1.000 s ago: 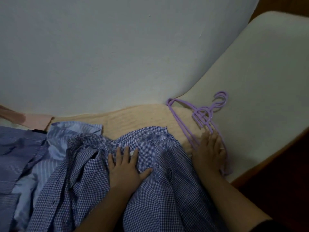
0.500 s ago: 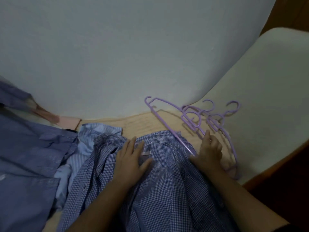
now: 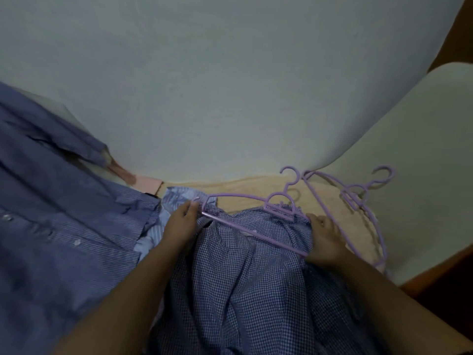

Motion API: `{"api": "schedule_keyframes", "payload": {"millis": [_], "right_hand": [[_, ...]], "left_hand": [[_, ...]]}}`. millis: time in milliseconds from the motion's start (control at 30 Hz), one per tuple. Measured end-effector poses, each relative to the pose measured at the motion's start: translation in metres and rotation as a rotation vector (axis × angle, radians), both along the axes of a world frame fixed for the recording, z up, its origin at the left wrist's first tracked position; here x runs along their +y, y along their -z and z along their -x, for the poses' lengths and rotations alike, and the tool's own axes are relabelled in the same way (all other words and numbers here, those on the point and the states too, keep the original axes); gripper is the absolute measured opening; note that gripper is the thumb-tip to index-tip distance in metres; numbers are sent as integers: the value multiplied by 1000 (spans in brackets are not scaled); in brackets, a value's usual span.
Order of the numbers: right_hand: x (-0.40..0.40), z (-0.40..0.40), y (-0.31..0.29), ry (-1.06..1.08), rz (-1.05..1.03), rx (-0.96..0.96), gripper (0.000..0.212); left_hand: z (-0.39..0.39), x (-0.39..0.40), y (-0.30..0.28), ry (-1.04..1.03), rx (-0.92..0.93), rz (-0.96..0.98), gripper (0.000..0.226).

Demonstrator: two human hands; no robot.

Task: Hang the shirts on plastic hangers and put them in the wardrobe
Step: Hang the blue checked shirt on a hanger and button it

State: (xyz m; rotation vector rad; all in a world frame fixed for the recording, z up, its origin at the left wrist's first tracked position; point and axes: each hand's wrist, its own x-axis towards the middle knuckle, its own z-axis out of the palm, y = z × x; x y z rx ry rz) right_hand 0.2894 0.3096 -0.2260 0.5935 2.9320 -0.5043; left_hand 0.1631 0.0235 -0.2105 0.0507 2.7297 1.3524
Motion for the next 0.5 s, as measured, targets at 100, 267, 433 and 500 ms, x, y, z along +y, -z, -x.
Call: {"api": "schedule_keyframes", "payload": {"millis": [100, 267, 433, 500], "right_hand": [[5, -4, 2, -1, -27, -31, 110], [6, -10, 0, -27, -66, -64, 106], [-2, -16, -8, -64, -95, -70, 101], [-8, -18, -12, -79, -92, -66, 99]], "left_hand": [[1, 3, -9, 47, -32, 43, 53], [0, 6, -16, 26, -151, 95, 69], [-19, 6, -28, 20, 82, -3, 51], [-29, 10, -42, 55, 151, -128, 46]]}}
